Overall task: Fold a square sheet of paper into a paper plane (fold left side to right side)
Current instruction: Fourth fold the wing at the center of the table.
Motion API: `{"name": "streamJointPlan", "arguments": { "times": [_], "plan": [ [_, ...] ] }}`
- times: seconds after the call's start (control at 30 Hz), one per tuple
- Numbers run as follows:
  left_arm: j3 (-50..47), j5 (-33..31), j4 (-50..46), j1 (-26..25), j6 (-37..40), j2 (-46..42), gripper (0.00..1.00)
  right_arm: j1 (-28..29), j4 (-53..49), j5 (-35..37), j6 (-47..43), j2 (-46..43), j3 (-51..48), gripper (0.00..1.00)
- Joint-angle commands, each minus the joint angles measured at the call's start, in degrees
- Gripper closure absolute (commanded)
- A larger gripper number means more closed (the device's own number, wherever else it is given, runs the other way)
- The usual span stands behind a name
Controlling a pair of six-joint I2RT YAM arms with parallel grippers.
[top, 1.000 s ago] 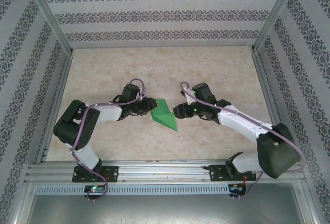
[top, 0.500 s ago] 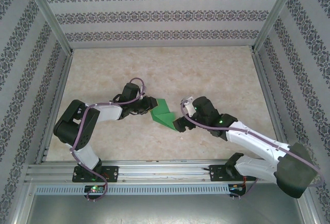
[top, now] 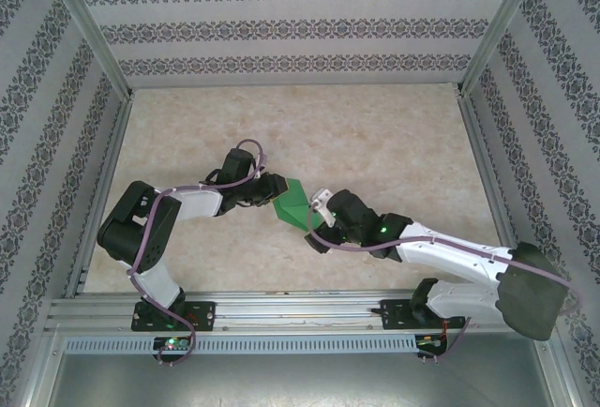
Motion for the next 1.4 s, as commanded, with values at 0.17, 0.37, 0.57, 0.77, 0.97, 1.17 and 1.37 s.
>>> {"name": "streamJointPlan", "arguments": {
  "times": [0.17, 0.37, 0.57, 0.77, 0.97, 1.17, 1.37],
  "plan": [
    [1.56, 1.18, -1.22, -0.71, 0.85, 0.69, 0.72, 7.83, 4.09, 12.11, -3.45, 4.19, 1.54, 0.11],
    [1.73, 1.24, -1.13, -0.65, 0.41, 0.68, 0.72, 10.29, 6.03, 12.15, -4.23, 9.35, 1.95, 0.15],
    [1.99, 1.53, -1.15, -0.73, 0.30, 0.82, 0.72, 10.67, 8.20, 14.76, -4.71, 13.83, 3.49, 0.19],
    [1.92, 1.53, -1.09, -0.67, 0.32, 0.95, 0.72, 9.25, 9.89, 15.99, -6.01, 16.97, 4.94, 0.27],
    [2.01, 1.62, -1.20, -0.68, 0.32, 1.12, 0.72, 6.69, 10.85, 14.48, -7.01, 20.32, 7.00, 0.32],
    [1.96, 1.62, -1.15, -0.66, 0.24, 1.12, 0.72, 5.57, 11.37, 14.87, -7.07, 23.55, 8.29, 0.36],
    [2.13, 1.62, -1.37, -0.71, 0.32, 1.04, 0.72, 5.14, 11.21, 14.67, -6.16, 24.57, 8.06, 0.43]
  ]
}}
